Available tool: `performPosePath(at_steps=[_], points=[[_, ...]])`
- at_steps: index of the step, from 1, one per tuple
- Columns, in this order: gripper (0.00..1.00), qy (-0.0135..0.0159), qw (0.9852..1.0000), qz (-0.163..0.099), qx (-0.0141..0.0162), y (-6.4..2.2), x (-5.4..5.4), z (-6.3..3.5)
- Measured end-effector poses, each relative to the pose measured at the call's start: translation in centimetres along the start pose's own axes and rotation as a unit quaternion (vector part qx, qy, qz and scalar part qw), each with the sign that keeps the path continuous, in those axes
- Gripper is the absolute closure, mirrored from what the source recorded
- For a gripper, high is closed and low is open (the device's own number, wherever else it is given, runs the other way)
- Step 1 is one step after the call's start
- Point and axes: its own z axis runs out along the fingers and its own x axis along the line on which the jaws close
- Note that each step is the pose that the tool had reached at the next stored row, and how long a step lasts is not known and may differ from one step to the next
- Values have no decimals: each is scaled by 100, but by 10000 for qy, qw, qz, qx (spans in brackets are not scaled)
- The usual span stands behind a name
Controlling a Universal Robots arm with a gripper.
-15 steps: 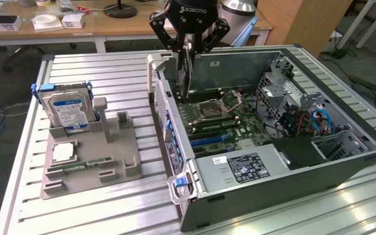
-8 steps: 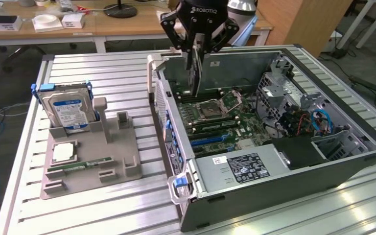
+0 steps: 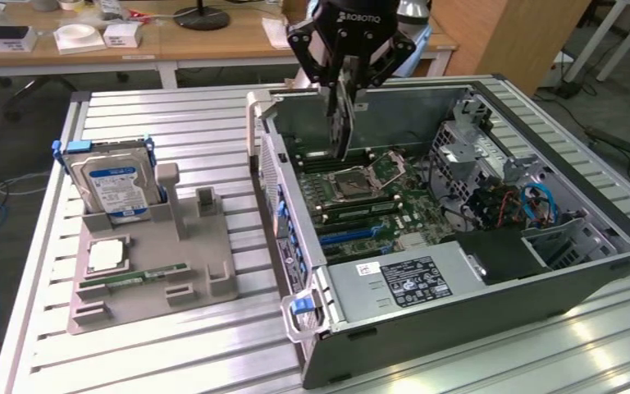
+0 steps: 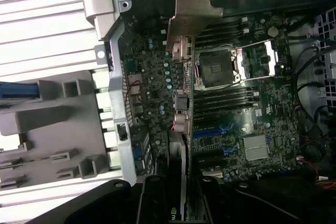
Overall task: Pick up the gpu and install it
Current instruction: 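Pick up the gpu and move the gpu toward the slot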
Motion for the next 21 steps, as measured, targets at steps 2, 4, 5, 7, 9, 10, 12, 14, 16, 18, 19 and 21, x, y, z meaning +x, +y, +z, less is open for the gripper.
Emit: performPosePath(at_steps=[2,4,5,7,9,10,12,14,16,18,19,21], points=[[73,0,10000,-9,0,8,-42,1],[73,1,10000,-19,0,15,-82,1],[73,1,10000,-25,0,18,-99,1],[73,1,10000,-36,0,23,-123,2],[73,2,10000,-50,1,28,-152,3],[73,2,10000,-56,1,30,-167,3],[73,2,10000,-68,1,35,-193,4],[73,2,10000,-79,1,41,-223,5],[73,3,10000,-92,1,47,-262,6],[73,3,9999,-106,1,54,-301,7],[73,4,9999,-111,1,57,-318,7],[73,4,9999,-120,1,62,-347,8]])
